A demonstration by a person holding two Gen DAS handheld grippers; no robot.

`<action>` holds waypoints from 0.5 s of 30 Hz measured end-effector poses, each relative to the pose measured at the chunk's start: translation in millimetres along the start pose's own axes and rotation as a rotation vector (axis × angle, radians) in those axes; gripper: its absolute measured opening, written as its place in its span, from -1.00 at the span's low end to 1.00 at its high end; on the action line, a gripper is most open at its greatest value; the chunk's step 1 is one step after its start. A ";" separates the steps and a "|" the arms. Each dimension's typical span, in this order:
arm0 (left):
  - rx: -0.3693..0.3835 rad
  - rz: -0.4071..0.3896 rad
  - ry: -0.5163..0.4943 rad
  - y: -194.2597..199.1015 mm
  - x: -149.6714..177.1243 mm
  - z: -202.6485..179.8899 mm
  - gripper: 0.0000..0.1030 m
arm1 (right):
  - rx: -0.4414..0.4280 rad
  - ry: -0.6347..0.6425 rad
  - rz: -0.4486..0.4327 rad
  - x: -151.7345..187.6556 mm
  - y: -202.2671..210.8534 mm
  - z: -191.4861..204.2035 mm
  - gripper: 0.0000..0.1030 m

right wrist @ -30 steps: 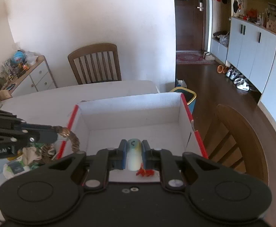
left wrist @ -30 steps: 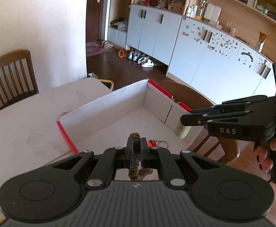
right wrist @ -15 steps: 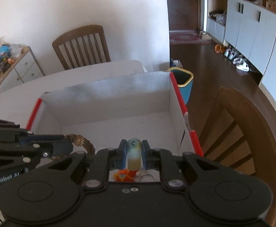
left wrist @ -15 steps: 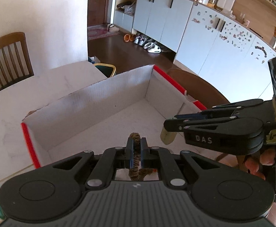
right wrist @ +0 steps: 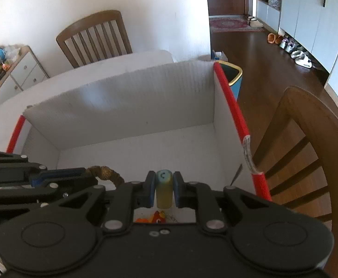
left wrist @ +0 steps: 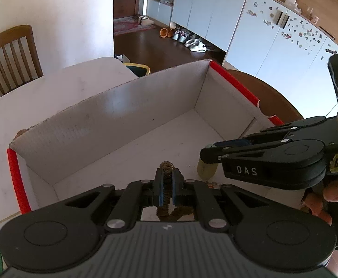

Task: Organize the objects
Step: 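Carry the bracelet and cream cylinder over the shoebox with both grippers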

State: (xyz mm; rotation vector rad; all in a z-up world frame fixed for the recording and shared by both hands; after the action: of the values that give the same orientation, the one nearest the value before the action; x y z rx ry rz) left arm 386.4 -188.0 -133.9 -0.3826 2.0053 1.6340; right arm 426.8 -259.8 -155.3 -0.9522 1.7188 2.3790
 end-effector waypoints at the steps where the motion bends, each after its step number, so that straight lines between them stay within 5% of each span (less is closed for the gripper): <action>1: -0.001 0.004 0.003 -0.8 -0.1 1.1 -0.88 | -0.003 -0.003 0.009 -0.1 -1.9 -0.1 -0.72; 15: -0.022 0.070 0.017 -12.5 7.4 12.5 -0.88 | 0.015 0.013 0.035 -7.9 -8.6 5.3 -0.67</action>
State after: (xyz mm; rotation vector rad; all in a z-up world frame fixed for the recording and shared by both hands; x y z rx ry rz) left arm 389.5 -178.0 -149.9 -0.3389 2.0353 1.7023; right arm 434.2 -249.5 -157.5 -0.9460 1.7697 2.3828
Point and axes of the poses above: each gripper's, at about its wrist camera, not at the fingertips, and y roughly against the way its jaws point, z to its left, x to its underside, the point moved 3 cm from there along -y, roughly the way its jaws point
